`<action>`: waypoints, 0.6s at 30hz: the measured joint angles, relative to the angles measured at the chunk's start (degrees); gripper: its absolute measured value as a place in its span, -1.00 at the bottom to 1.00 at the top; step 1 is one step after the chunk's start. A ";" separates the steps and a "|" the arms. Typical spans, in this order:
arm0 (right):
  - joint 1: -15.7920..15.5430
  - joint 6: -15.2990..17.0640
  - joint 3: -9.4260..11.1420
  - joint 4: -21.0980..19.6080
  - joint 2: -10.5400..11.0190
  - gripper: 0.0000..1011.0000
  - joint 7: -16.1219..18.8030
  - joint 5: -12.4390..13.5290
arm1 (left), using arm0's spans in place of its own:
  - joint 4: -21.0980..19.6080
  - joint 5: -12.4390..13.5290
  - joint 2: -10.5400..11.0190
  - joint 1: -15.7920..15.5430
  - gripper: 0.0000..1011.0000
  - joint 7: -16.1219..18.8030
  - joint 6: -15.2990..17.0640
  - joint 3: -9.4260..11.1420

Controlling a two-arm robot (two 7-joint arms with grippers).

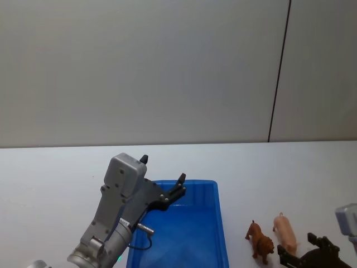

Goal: Pick up the two dolls from the table and place them into the box.

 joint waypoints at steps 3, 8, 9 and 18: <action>0.59 0.62 -0.16 0.78 -0.43 0.69 -0.09 -0.20 | 0.00 0.00 0.00 0.00 0.98 0.00 0.00 0.00; 1.47 1.35 -0.31 1.96 -0.97 0.44 -0.45 -0.44 | 0.00 0.00 0.00 0.00 0.98 0.00 0.00 0.00; 1.60 1.44 -0.33 2.12 -1.05 0.39 -0.51 -0.48 | 0.00 0.00 0.00 0.00 0.98 0.00 0.00 0.00; 2.80 1.96 -0.48 3.83 -1.95 -0.16 -1.59 -0.86 | 0.00 0.00 0.00 0.00 0.98 0.00 0.00 0.00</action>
